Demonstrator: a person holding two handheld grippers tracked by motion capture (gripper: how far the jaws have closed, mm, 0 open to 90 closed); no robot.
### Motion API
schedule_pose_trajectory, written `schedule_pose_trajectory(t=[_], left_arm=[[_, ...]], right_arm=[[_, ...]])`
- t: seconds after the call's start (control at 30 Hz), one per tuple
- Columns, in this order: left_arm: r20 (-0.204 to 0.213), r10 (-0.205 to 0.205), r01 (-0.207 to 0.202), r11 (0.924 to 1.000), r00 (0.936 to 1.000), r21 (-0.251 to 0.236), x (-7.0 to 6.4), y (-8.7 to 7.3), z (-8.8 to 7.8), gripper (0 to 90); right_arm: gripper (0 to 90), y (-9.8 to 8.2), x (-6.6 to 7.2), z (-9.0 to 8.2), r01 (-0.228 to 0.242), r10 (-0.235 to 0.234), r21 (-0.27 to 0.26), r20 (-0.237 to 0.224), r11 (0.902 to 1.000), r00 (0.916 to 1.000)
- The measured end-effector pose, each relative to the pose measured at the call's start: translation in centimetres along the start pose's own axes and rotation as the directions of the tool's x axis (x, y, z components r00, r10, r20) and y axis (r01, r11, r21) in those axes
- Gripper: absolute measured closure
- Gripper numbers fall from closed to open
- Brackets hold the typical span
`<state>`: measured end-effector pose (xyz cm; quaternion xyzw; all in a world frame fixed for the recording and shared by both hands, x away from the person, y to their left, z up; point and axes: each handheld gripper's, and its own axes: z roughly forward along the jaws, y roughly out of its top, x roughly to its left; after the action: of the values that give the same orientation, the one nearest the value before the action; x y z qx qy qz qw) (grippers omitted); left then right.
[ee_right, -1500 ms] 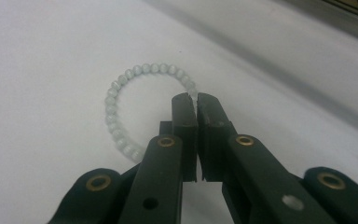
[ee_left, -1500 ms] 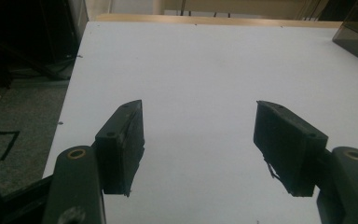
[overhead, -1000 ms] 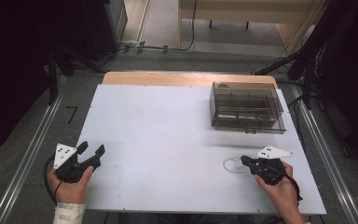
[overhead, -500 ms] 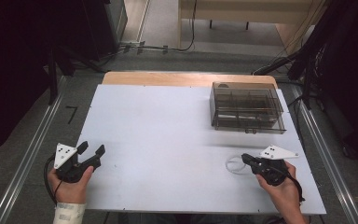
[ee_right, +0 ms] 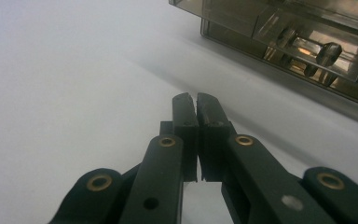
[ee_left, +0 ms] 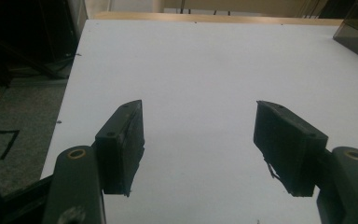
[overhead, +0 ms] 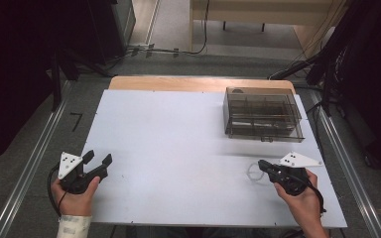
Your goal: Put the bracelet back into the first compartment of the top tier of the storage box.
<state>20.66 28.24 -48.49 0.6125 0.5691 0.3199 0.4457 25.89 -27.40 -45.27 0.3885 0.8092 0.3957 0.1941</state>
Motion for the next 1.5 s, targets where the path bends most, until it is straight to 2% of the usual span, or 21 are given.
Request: schedule_pose_trajectory(t=[0.9, 1.5], left_arm=[[0.0, -0.004, 0.004, 1.0, 1.0, 0.0, 0.1, 0.0, 0.0, 34.0], [0.001, -0.004, 0.004, 1.0, 1.0, -0.001, 0.1, 0.0, 0.0, 34.0]], right_arm=[[85.1, 2.2, 0.2, -0.2, 0.005, -0.006, -0.055, -0.011, 0.9985, 0.9999], [85.1, 4.3, 0.5, 0.0, 0.012, -0.014, -0.101, -0.016, 0.9949, 0.9998]])
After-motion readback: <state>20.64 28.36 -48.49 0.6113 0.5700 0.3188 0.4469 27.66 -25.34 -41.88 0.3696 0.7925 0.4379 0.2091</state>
